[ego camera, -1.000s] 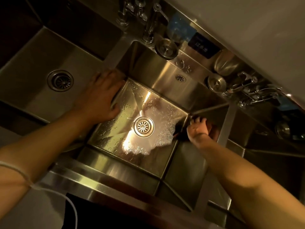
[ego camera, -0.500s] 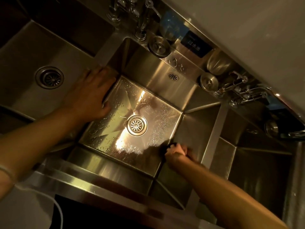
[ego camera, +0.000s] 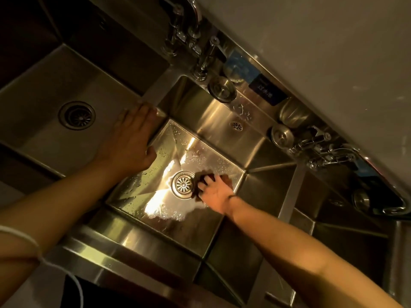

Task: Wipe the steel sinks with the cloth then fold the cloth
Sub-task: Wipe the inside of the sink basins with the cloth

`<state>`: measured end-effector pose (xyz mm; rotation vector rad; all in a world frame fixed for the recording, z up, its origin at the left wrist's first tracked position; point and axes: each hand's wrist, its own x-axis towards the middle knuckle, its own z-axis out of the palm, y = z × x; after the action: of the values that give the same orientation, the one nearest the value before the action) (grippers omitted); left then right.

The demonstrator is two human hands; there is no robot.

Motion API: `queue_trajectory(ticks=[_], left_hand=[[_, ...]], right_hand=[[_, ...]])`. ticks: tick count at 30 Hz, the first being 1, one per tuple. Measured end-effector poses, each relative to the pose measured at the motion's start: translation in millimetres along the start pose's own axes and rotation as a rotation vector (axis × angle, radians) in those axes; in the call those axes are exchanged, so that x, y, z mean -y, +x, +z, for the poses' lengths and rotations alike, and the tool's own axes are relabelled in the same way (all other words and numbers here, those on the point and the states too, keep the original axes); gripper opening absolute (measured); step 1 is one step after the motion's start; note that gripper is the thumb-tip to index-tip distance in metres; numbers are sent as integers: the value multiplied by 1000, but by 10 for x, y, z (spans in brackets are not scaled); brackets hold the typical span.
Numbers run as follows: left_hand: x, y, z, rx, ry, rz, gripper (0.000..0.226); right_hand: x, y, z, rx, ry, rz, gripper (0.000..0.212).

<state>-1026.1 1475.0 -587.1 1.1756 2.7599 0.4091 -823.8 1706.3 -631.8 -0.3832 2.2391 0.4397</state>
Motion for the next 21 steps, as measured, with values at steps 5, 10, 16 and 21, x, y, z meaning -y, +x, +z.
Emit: queue_trajectory(ticks=[5,10,16,21], left_hand=[[12,9,23,21,41,0,105],[28,27,59,13,83,1,104],[42,24,139,-36,82,9,102],[30,20,122,-20,59,10,104]], right_hand=[[-560,543,-769,-291,-309,-2,45],[-1032,975,-1329,-381,-437,-19,43],[-1222,1332,-1121,-211,-440,35,48],[-1213,1120,-362,-30,-496,48,48]])
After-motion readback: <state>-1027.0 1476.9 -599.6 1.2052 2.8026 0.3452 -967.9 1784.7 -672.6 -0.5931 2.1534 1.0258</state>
